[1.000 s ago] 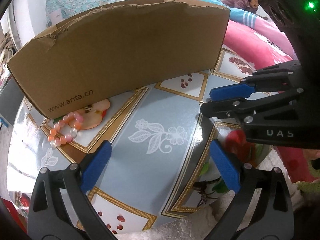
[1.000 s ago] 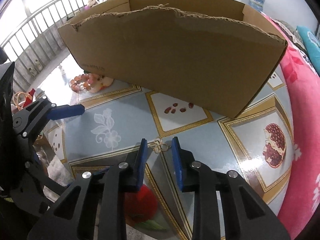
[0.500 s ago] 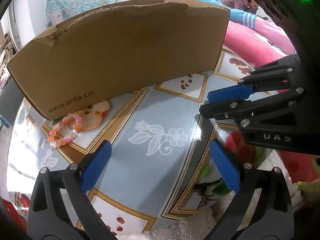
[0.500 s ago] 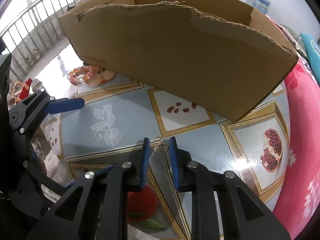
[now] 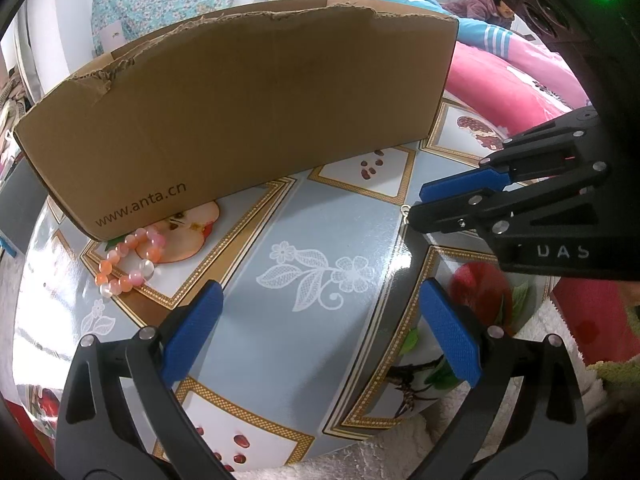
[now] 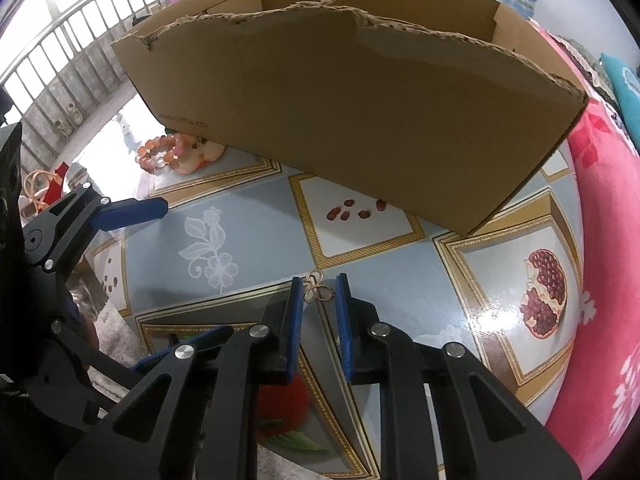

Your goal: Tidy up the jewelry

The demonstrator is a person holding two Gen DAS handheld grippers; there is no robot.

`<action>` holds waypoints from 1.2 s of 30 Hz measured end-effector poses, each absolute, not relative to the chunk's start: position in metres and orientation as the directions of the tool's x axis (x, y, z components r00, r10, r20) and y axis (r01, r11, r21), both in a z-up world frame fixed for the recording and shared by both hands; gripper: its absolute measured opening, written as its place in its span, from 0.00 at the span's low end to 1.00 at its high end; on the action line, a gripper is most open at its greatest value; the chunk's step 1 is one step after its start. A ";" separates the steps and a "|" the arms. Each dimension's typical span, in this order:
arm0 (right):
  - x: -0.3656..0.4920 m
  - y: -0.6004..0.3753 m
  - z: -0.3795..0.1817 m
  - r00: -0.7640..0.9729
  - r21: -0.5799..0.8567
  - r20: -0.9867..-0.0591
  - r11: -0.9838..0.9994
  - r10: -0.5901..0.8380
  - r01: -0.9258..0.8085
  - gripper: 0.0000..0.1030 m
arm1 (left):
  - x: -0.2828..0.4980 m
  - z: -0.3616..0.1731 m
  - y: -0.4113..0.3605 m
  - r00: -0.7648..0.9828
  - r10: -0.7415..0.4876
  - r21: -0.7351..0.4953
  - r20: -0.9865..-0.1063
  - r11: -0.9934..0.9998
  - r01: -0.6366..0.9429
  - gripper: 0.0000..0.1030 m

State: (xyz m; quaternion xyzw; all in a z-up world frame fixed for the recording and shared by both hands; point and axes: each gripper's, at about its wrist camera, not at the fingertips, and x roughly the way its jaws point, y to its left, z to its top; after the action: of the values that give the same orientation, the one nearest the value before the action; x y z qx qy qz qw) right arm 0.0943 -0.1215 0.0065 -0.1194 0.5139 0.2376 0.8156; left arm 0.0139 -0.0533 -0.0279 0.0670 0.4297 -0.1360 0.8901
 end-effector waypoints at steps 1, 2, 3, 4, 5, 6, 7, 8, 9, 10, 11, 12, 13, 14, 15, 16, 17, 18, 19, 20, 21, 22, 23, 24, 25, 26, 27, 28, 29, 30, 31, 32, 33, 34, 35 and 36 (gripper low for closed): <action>0.094 -0.122 0.007 0.359 0.051 -0.894 0.858 0.267 -0.511 0.16 | 0.014 -0.028 -0.053 0.593 -0.185 0.002 -0.784 0.954 0.300 0.92; 0.093 -0.124 0.008 0.361 0.051 -0.893 0.858 0.268 -0.511 0.16 | 0.014 -0.028 -0.053 0.593 -0.185 0.002 -0.784 0.954 0.300 0.92; 0.092 -0.125 0.010 0.365 0.048 -0.892 0.857 0.268 -0.513 0.16 | 0.014 -0.028 -0.053 0.593 -0.184 0.002 -0.784 0.954 0.299 0.92; 0.091 -0.126 0.012 0.370 0.044 -0.889 0.856 0.269 -0.516 0.16 | 0.014 -0.028 -0.053 0.593 -0.185 0.002 -0.784 0.954 0.299 0.92; 0.090 -0.128 0.014 0.373 0.042 -0.888 0.855 0.269 -0.518 0.16 | 0.014 -0.028 -0.053 0.594 -0.185 0.002 -0.783 0.954 0.299 0.92; 0.089 -0.129 0.016 0.376 0.038 -0.887 0.854 0.268 -0.520 0.16 | 0.014 -0.028 -0.053 0.594 -0.185 0.002 -0.783 0.954 0.299 0.92; 0.087 -0.129 0.017 0.378 0.035 -0.887 0.854 0.267 -0.520 0.16 | 0.014 -0.028 -0.053 0.594 -0.184 0.002 -0.783 0.954 0.299 0.92; 0.087 -0.130 0.018 0.380 0.033 -0.886 0.853 0.266 -0.520 0.16 | 0.014 -0.028 -0.053 0.594 -0.184 0.002 -0.783 0.954 0.299 0.92; 0.086 -0.130 0.019 0.381 0.032 -0.886 0.853 0.266 -0.521 0.16 | 0.014 -0.028 -0.053 0.595 -0.184 0.003 -0.782 0.954 0.299 0.92; 0.085 -0.131 0.020 0.384 0.030 -0.885 0.853 0.265 -0.521 0.16 | 0.013 -0.028 -0.052 0.596 -0.184 0.003 -0.782 0.954 0.298 0.92; 0.084 -0.133 0.021 0.386 0.028 -0.884 0.854 0.264 -0.520 0.16 | 0.013 -0.028 -0.052 0.596 -0.184 0.004 -0.781 0.954 0.299 0.92; 0.083 -0.134 0.022 0.388 0.028 -0.883 0.855 0.264 -0.518 0.16 | 0.013 -0.027 -0.052 0.597 -0.184 0.003 -0.781 0.954 0.299 0.92; 0.083 -0.136 0.023 0.391 0.028 -0.882 0.857 0.264 -0.515 0.16 | 0.013 -0.027 -0.053 0.597 -0.184 0.004 -0.781 0.954 0.300 0.92; 0.082 -0.137 0.025 0.395 0.030 -0.879 0.859 0.265 -0.511 0.16 | 0.013 -0.027 -0.052 0.597 -0.187 0.003 -0.780 0.953 0.303 0.92; 0.081 -0.139 0.026 0.400 0.032 -0.877 0.862 0.268 -0.506 0.16 | 0.013 -0.027 -0.052 0.596 -0.190 0.001 -0.780 0.952 0.305 0.92; 0.082 -0.141 0.027 0.403 0.035 -0.875 0.864 0.269 -0.503 0.16 | 0.013 -0.026 -0.052 0.594 -0.193 0.000 -0.781 0.951 0.309 0.92; 0.081 -0.142 0.029 0.409 0.037 -0.871 0.867 0.272 -0.498 0.16 | 0.012 -0.025 -0.051 0.595 -0.195 0.001 -0.780 0.950 0.313 0.92; 0.080 -0.143 0.029 0.412 0.038 -0.870 0.868 0.273 -0.495 0.16 | 0.010 -0.023 -0.050 0.610 -0.190 0.011 -0.770 0.951 0.310 0.92; 0.079 -0.145 0.031 0.417 0.040 -0.866 0.870 0.275 -0.491 0.16 | 0.006 -0.019 -0.047 0.633 -0.183 0.025 -0.752 0.952 0.305 0.92; 0.078 -0.146 0.032 0.421 0.043 -0.863 0.872 0.278 -0.488 0.16 | 0.002 -0.016 -0.043 0.651 -0.182 0.032 -0.737 0.953 0.302 0.92; 0.077 -0.146 0.033 0.423 0.050 -0.860 0.873 0.284 -0.485 0.16 | -0.001 -0.011 -0.038 0.669 -0.181 0.035 -0.721 0.954 0.297 0.92; 0.076 -0.147 0.033 0.424 0.056 -0.858 0.873 0.290 -0.484 0.16 | -0.003 -0.007 -0.033 0.685 -0.176 0.036 -0.707 0.958 0.284 0.92; 0.075 -0.148 0.034 0.426 0.061 -0.855 0.873 0.295 -0.484 0.16 | -0.003 -0.004 -0.028 0.695 -0.168 0.037 -0.699 0.962 0.269 0.92; 0.073 -0.149 0.035 0.428 0.067 -0.851 0.872 0.303 -0.484 0.16 | -0.003 -0.001 -0.021 0.706 -0.154 0.041 -0.691 0.967 0.251 0.92; 0.071 -0.149 0.035 0.429 0.073 -0.848 0.871 0.310 -0.485 0.16 | -0.003 0.001 -0.016 0.715 -0.139 0.048 -0.685 0.971 0.235 0.92; 0.071 -0.148 0.035 0.429 0.081 -0.845 0.870 0.318 -0.486 0.16 | -0.001 0.003 -0.009 0.723 -0.119 0.063 -0.680 0.974 0.219 0.87; 0.071 -0.148 0.036 0.428 0.086 -0.844 0.869 0.323 -0.487 0.16 | 0.001 0.004 -0.004 0.727 -0.101 0.078 -0.679 0.975 0.209 0.76; 0.070 -0.147 0.035 0.429 0.093 -0.841 0.868 0.331 -0.488 0.16 | 0.004 0.004 0.001 0.727 -0.083 0.092 -0.681 0.976 0.198 0.71; 0.070 -0.146 0.035 0.429 0.097 -0.838 0.866 0.337 -0.490 0.16 | 0.010 0.005 0.007 0.722 -0.070 0.099 -0.688 0.977 0.189 0.66; 0.070 -0.145 0.036 0.430 0.099 -0.836 0.866 0.340 -0.491 0.16 | 0.015 0.005 0.012 0.716 -0.067 0.096 -0.695 0.978 0.185 0.60; 0.069 -0.145 0.036 0.431 0.104 -0.834 0.865 0.345 -0.491 0.16 | 0.018 0.006 0.016 0.709 -0.067 0.090 -0.702 0.979 0.181 0.52; 0.070 -0.145 0.037 0.433 0.107 -0.831 0.864 0.349 -0.491 0.16 | 0.024 0.005 0.021 0.698 -0.068 0.080 -0.713 0.981 0.177 0.50; 0.070 -0.145 0.037 0.433 0.111 -0.829 0.864 0.353 -0.490 0.16 | 0.029 0.005 0.024 0.688 -0.071 0.070 -0.723 0.982 0.175 0.45; 0.071 -0.144 0.038 0.434 0.116 -0.827 0.864 0.357 -0.490 0.16 | 0.034 0.004 0.027 0.678 -0.072 0.063 -0.731 0.983 0.173 0.38; 0.072 -0.144 0.038 0.435 0.120 -0.825 0.864 0.361 -0.490 0.16 | 0.039 0.003 0.027 0.668 -0.082 0.053 -0.739 0.983 0.179 0.36; 0.072 -0.144 0.039 0.436 0.122 -0.823 0.863 0.364 -0.490 0.16 | 0.043 0.001 0.028 0.658 -0.094 0.044 -0.747 0.981 0.190 0.35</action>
State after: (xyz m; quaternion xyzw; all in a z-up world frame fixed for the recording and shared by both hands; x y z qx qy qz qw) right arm 0.0723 -0.1443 0.0387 -0.0673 0.4668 0.2528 0.8448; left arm 0.0433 0.0278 0.0010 0.0591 0.4063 -0.0779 0.9085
